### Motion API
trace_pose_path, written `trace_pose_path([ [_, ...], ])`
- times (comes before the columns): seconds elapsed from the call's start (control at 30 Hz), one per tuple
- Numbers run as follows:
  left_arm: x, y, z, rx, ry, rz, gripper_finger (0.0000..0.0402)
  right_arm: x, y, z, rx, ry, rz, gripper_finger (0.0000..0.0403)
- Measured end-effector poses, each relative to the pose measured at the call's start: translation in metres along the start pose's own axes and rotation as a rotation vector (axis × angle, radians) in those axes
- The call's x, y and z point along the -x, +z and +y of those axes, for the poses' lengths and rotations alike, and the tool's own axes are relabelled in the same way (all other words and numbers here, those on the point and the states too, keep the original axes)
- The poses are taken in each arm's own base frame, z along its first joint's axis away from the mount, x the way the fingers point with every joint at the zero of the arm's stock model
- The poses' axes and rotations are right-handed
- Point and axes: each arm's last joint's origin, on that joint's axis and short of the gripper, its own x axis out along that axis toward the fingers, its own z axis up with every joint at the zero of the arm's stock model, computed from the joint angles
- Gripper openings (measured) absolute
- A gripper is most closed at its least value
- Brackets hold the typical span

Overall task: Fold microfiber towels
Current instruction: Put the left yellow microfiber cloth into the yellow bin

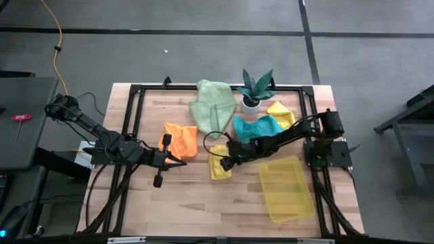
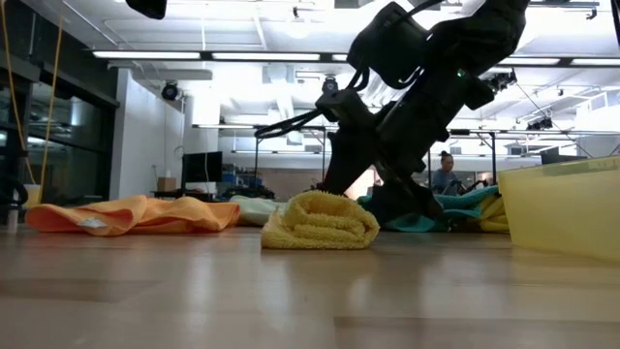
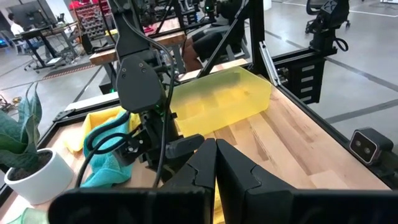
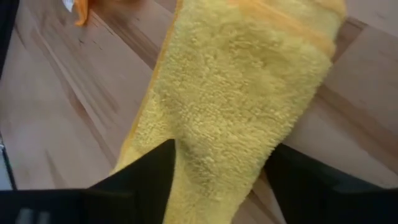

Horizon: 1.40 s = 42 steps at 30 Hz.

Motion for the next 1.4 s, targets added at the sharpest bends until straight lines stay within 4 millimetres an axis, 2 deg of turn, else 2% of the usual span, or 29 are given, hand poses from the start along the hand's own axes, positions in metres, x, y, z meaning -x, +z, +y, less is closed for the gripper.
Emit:
trace_pose_path([
  [0.27, 0.0, 0.0, 0.0, 0.006, 0.0, 0.0, 0.0, -0.004, -0.002, -0.002, 0.139, -0.031, -0.033, 0.0042],
  [0.33, 0.0, 0.0, 0.0, 0.005, 0.0, 0.001, 0.0, -0.004, -0.001, -0.002, 0.175, -0.025, -0.043, 0.0013],
  [0.5, 0.0, 0.0, 0.0, 0.006, 0.0, 0.001, 0.0, -0.001, 0.0, 0.0, 0.241, -0.02, -0.049, 0.0006],
  [0.67, 0.0, 0.0, 0.0, 0.005, 0.0, 0.004, 0.0, 0.019, 0.004, 0.007, 0.31, -0.027, -0.054, 0.0003],
  [0.9, 0.0, 0.0, 0.0, 0.006, 0.0, 0.003, 0.0, 0.06, -0.002, 0.013, 0.53, -0.079, 0.017, 0.0001],
  [1.17, 0.0, 0.0, 0.0, 0.007, 0.0, 0.001, 0.0, 0.106, -0.016, 0.031, 0.807, 0.042, 0.06, 0.0001],
  [1.3, 0.0, 0.0, 0.0, 0.007, 0.0, 0.0, 0.0, 0.133, -0.023, 0.037, 0.873, 0.069, 0.098, 0.0],
  [1.4, 0.0, 0.0, 0.0, 0.006, 0.001, -0.001, 0.0, 0.161, -0.026, 0.049, 0.913, 0.066, 0.136, 0.0],
])
